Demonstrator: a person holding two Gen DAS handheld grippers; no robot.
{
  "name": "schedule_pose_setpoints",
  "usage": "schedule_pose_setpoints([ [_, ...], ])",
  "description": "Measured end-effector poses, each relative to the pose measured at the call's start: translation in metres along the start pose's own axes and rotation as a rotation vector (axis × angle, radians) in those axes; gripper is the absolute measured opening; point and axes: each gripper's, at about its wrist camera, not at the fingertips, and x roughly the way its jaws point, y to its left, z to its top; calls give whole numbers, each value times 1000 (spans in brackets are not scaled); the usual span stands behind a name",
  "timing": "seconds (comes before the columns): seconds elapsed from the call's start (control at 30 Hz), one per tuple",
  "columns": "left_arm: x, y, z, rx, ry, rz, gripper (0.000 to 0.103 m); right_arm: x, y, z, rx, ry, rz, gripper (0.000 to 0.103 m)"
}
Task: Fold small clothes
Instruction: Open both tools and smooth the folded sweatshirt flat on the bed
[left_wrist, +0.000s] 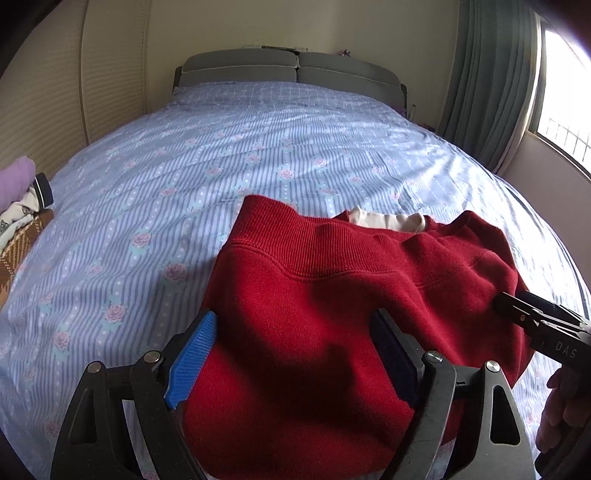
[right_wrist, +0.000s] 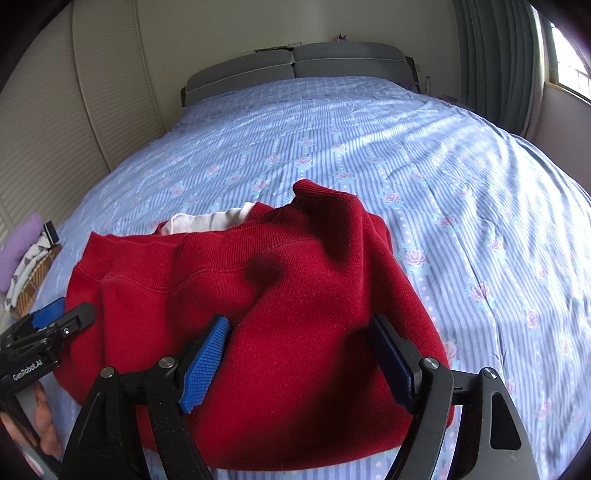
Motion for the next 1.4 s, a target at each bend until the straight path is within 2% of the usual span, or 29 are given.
schedule_pose_setpoints([
  [0.17, -16, -8, 10, 2, -74, -59, 85, -16, -17, -1, 65, -27, 4, 78],
  [0.27, -12, -20, 18, 58, -88, -100, 85, -18, -24, 1, 71, -36, -10, 78],
  [0.33, -7, -25, 27, 100, -95, -101, 85, -18, -26, 10, 45, -50, -10, 78],
  [0.5, 23, -28, 50, 204, 10, -146, 85, -8, -17, 44, -71, -31, 3, 78],
  [0.63, 48, -19, 57, 158, 113, -209, 82, 8, -3, 61, -136, 19, 11, 78],
  [0.7, 60, -19, 54, 157, 155, -195, 69, 19, 5, 60, -156, 67, 4, 78],
  [0.8, 71, -25, 45, 191, 177, -168, 56, 49, 16, 49, -204, 201, 5, 76],
  [0.83, 72, -28, 43, 198, 170, -166, 54, 54, 21, 43, -235, 201, -22, 71],
  [0.87, 71, -28, 42, 199, 160, -166, 46, 55, 24, 40, -257, 179, -28, 66],
  [0.9, 69, -28, 43, 196, 145, -154, 36, 54, 26, 39, -262, 164, -23, 51],
  [0.93, 67, -26, 45, 186, 131, -145, 31, 51, 26, 40, -252, 150, -18, 39],
  [1.0, 63, -20, 51, 146, 117, -144, 19, 44, 22, 45, -215, 120, -9, 27],
  [1.03, 62, -17, 55, 135, 104, -127, 14, 42, 19, 47, -198, 110, -7, 24],
  [1.07, 61, -16, 58, 135, 90, -94, 3, 41, 17, 49, -185, 107, -7, 24],
  [1.1, 62, -13, 62, 133, 84, -70, 3, 43, 14, 50, -175, 112, -8, 23],
  [1.17, 69, -4, 64, 88, 119, -115, 3, 51, 12, 50, -150, 129, 0, 24],
  [1.27, 63, 0, 62, 70, 112, -120, 3, 46, 8, 50, -115, 112, 0, 41],
  [1.33, 53, 0, 59, 72, 94, -115, 15, 36, 7, 49, -106, 78, 3, 57],
  [1.4, 41, -1, 56, 60, 67, -118, 52, 22, 3, 44, -82, 44, -13, 67],
])
